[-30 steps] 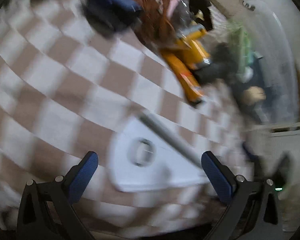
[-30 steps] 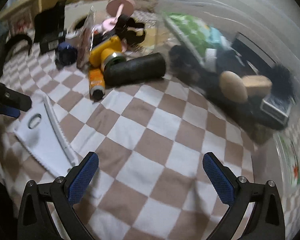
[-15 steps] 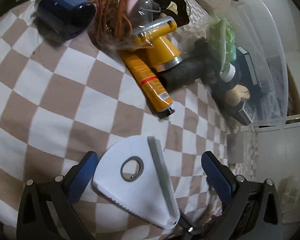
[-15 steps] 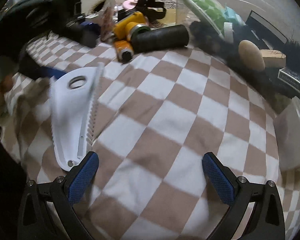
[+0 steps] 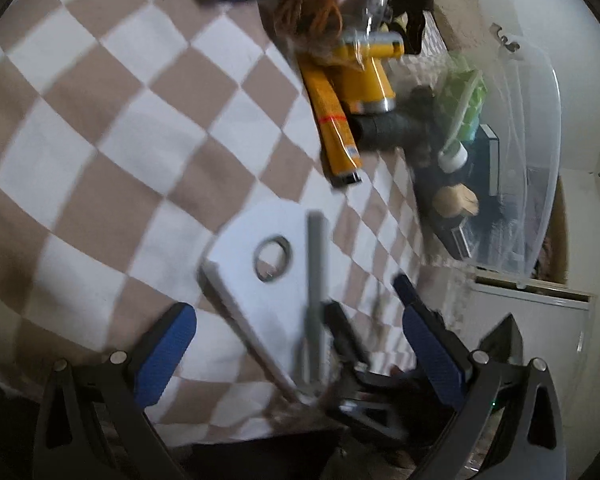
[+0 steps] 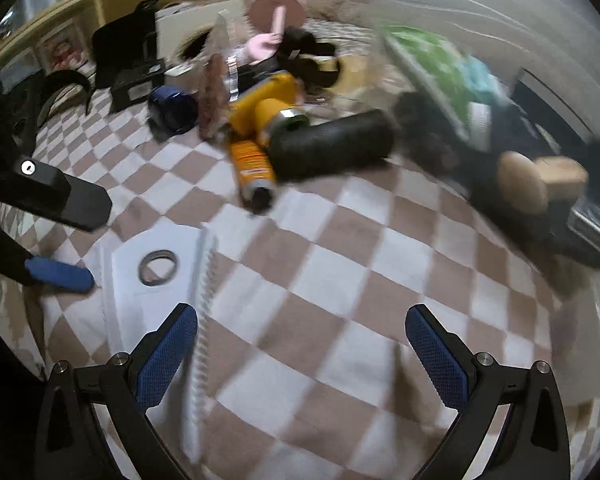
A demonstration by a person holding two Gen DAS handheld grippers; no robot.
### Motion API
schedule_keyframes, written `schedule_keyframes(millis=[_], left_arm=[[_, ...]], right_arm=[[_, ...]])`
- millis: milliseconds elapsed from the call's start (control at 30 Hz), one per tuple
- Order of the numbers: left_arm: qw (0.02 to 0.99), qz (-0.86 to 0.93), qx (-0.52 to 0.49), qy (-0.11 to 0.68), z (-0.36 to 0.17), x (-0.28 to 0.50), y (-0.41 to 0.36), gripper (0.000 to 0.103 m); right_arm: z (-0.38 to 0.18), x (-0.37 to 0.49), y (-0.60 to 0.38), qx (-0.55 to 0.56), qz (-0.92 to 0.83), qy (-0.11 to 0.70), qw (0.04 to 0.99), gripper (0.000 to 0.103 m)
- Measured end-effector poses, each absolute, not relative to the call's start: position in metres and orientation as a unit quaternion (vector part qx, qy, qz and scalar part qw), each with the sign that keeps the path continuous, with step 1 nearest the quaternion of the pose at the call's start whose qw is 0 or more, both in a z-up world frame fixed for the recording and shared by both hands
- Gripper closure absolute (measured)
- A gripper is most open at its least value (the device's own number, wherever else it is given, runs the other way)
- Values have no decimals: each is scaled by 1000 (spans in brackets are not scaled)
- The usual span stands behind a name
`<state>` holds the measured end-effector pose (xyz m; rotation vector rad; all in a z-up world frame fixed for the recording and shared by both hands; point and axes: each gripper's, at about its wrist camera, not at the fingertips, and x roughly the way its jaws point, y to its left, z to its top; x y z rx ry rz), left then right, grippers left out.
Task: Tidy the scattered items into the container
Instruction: 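Lift the white scraper with the left tool toward the right tool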
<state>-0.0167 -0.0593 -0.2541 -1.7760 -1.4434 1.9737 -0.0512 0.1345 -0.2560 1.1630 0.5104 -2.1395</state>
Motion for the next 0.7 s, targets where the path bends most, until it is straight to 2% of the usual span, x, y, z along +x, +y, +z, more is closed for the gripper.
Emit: schedule_keyframes(millis=[100, 333, 533, 700], left_arm=[[62, 654, -595, -463, -254, -23, -52, 0], [78, 660, -591, -457, -253, -39, -37, 0], [81, 651, -584, -479, -258, -39, -45, 0], [77, 650, -577, -488, -257, -36, -50, 0]], right_arm=[[-260, -51, 130, 444, -815, 199, 316, 0], [-262, -54, 154, 464, -819, 142, 307, 0], [-241, -26, 170, 437, -812, 83, 377, 0], [-259, -5, 147, 444, -804, 118, 377, 0]])
